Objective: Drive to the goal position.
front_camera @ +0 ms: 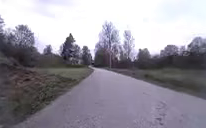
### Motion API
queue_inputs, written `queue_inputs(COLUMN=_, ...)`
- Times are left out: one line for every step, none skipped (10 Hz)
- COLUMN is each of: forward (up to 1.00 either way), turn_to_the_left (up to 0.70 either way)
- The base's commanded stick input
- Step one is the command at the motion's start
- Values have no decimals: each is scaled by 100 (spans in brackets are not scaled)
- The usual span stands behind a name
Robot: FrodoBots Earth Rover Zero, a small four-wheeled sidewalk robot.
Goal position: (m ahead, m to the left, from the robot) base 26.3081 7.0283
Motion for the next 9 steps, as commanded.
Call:
queue_inputs(forward=100, turn_to_the_left=0)
queue_inputs(forward=100, turn_to_the_left=0)
queue_inputs(forward=100, turn_to_the_left=0)
queue_inputs(forward=100, turn_to_the_left=0)
queue_inputs(forward=100, turn_to_the_left=0)
queue_inputs(forward=100, turn_to_the_left=0)
queue_inputs(forward=100, turn_to_the_left=0)
queue_inputs(forward=100, turn_to_the_left=0)
queue_inputs(forward=100, turn_to_the_left=0)
